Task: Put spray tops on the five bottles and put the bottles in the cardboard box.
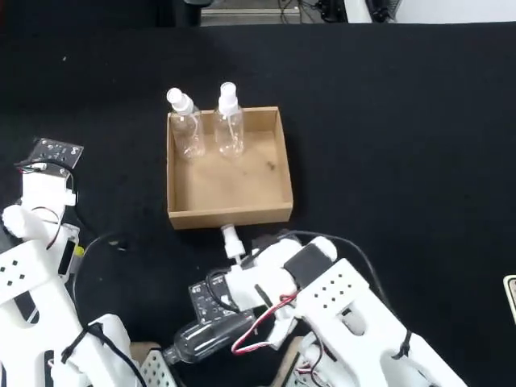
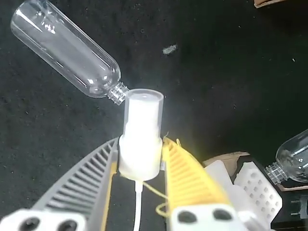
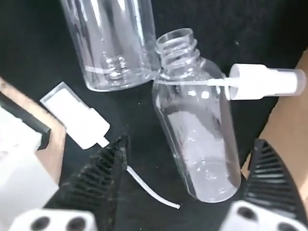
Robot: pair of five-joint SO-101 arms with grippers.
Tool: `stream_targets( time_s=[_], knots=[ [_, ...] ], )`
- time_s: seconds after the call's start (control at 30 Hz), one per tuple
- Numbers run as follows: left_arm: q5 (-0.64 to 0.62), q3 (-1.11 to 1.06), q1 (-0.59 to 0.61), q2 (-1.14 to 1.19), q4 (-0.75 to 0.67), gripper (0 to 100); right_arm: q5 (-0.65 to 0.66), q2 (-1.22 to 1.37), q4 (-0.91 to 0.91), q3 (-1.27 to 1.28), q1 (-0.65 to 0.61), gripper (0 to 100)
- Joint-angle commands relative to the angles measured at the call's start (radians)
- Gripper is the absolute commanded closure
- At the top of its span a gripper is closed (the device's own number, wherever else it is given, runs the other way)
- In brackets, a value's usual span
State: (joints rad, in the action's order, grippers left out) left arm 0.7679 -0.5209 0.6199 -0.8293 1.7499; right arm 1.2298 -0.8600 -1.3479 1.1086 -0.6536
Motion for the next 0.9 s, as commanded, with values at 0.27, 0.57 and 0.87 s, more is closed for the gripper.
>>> stream_targets(
  time_s=[0.27, 0.57, 0.87],
  knots=[
    [0.005, 0.008, 0.016, 0.005, 0.008, 97, -0.021, 0.131, 0.098, 0.008, 0.014, 64.9],
    [0.006, 0.008, 0.016, 0.005, 0.008, 97, -0.046, 0.397, 0.130, -0.111, 0.020, 64.9],
    [0.006, 0.008, 0.013, 0.003, 0.008, 97, -0.087, 0.498, 0.206, -0.136, 0.132, 76.9]
  ],
)
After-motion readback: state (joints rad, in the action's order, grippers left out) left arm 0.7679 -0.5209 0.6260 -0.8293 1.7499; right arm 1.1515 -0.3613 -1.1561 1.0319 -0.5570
